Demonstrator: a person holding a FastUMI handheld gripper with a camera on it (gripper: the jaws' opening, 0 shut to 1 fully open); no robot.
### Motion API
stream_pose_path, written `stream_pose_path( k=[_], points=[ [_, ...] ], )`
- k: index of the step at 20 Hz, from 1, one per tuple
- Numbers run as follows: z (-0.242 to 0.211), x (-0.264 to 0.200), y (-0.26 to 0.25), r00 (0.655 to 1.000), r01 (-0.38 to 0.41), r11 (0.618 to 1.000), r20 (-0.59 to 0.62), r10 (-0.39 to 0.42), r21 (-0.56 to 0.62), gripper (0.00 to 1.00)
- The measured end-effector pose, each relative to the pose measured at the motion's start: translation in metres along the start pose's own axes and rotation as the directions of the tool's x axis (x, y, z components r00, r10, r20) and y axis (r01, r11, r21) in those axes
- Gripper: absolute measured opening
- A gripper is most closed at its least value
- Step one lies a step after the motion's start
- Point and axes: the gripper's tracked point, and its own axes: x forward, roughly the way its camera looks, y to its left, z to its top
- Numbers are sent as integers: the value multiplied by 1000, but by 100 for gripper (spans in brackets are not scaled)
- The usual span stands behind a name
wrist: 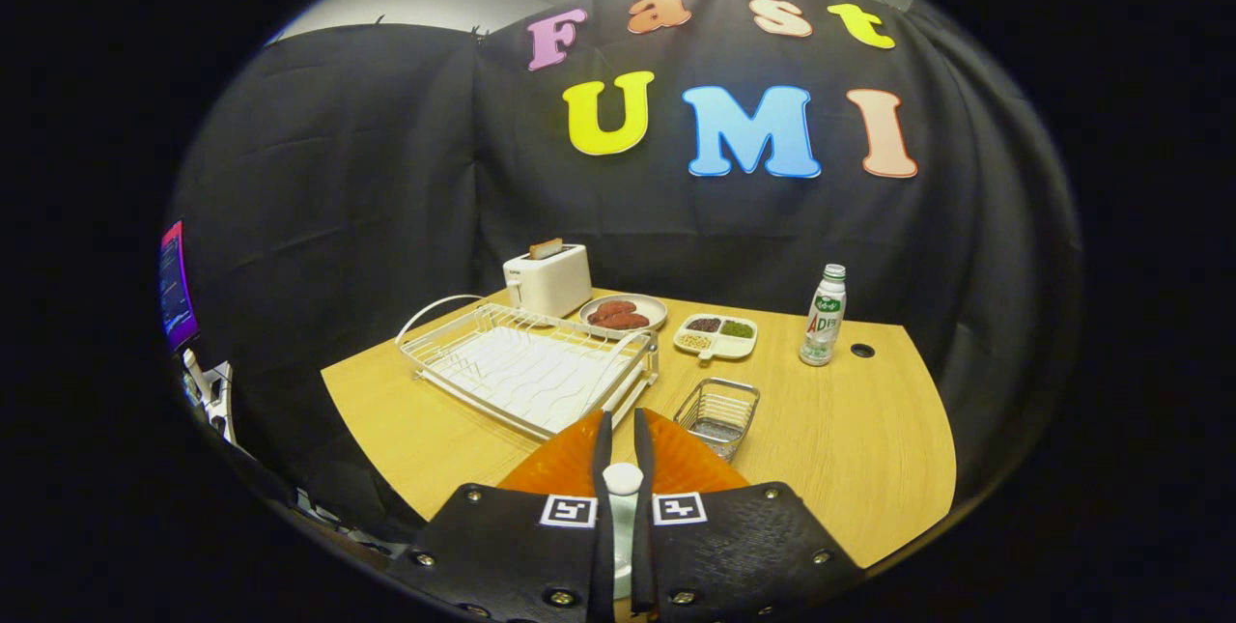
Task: Take the plate from the dish rack, then take the spoon from the basket and place it into the plate.
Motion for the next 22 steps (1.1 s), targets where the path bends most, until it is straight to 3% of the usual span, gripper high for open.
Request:
stream_pose_path(
  k=[8,22],
  points=[
    [-27,16,24,995,-78,997,-61,78,5,7],
    [-47,52,72,963,-258,961,-113,246,-100,7]
  ],
)
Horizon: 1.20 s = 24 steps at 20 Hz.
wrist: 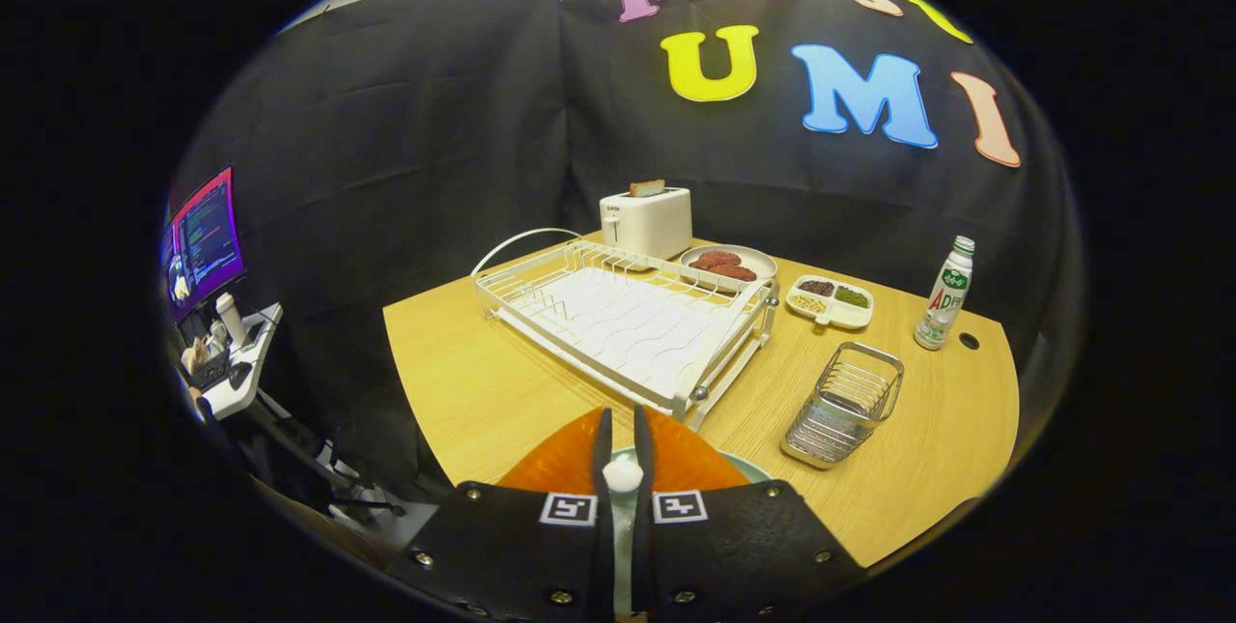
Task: Take the plate from the dish rack, then take the spoon from the basket and place it into the plate.
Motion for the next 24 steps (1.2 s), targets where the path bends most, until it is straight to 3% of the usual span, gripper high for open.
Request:
stream_pose_path(
  k=[9,16,19,21,23,24],
  points=[
    [-9,-4,-5,1000,-21,1000,6,21,18,9],
    [-46,-23,-20,992,90,996,-89,-87,26,16],
    [-40,-39,-33,980,181,983,-91,-178,26,19],
    [-18,-47,-31,979,203,976,-28,-202,73,31],
    [2,-64,-45,961,275,956,-2,-276,97,54],
    [20,-78,-58,939,336,936,33,-341,103,57]
  ],
)
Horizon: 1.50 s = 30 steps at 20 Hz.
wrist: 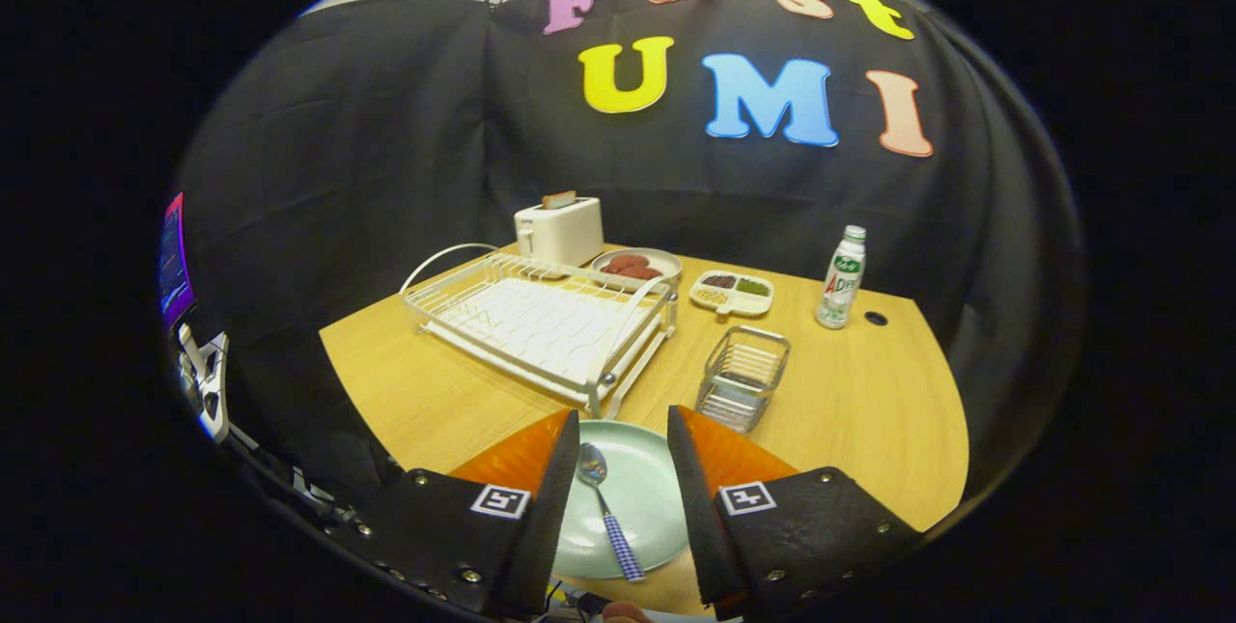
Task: Take the plate from the dish rack, then take the spoon from the basket and place it into the plate.
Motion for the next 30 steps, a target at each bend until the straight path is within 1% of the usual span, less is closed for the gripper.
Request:
stream_pose_path(
  k=[1,2,3,5,7,8,10,11,14,16,18,20,22,25,27,30],
  points=[
    [26,-8,-16,995,63,998,71,-64,10,57],
    [54,-21,-34,980,136,990,145,-139,30,57],
    [78,-37,-49,957,196,979,209,-203,57,57],
    [112,-66,-76,899,292,949,303,-315,121,57],
    [138,-90,-95,845,351,921,366,-389,168,57],
    [147,-107,-102,822,375,909,389,-416,181,70],
    [158,-116,-123,781,418,889,425,-458,189,96],
    [158,-119,-128,777,425,885,425,-465,191,96],
    [154,-120,-140,791,421,887,402,-461,189,96],
    [161,-120,-152,781,427,883,414,-468,192,96],
    [158,-117,-159,784,418,885,411,-465,205,96],
    [153,-112,-172,781,426,880,406,-475,211,96],
    [142,-102,-183,786,426,879,393,-478,215,96],
    [116,-82,-199,804,413,884,368,-467,220,96],
    [97,-62,-205,818,396,895,363,-446,207,96],
    [60,-27,-220,832,393,901,346,-433,181,96]
  ],
)
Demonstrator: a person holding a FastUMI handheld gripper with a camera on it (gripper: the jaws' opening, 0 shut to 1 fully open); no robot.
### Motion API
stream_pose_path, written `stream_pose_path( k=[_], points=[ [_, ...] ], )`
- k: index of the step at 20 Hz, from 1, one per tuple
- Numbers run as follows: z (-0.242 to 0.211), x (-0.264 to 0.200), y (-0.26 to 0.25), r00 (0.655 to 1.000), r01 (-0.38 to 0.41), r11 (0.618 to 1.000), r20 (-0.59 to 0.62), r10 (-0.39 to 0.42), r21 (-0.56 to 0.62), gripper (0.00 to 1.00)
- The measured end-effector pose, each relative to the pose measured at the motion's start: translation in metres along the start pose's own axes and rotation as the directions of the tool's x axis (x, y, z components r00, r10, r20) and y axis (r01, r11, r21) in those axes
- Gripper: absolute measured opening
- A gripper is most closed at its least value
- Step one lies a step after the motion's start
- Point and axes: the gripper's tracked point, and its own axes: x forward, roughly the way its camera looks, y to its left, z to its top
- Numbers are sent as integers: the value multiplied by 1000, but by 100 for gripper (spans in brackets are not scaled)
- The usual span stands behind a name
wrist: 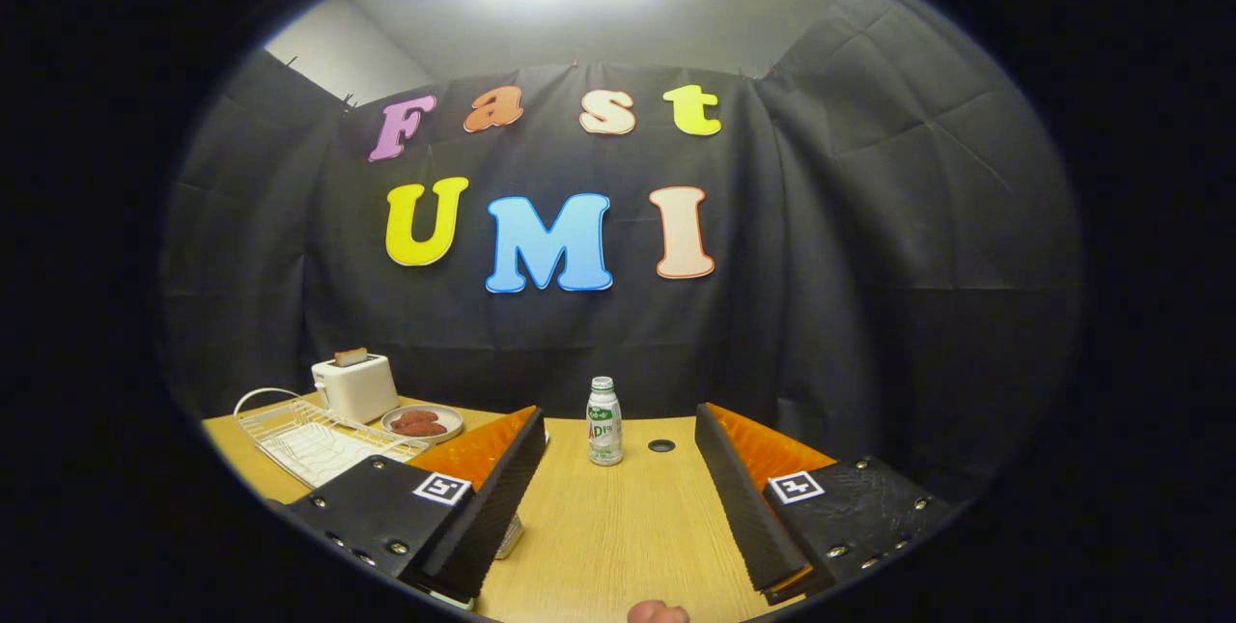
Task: Take the plate from the dish rack, then take the spoon from the basket and place it into the plate.
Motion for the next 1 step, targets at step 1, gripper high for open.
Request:
stream_pose_path(
  k=[1],
  points=[
    [-18,8,-1,1000,-4,1000,-7,4,2,96]
  ],
)
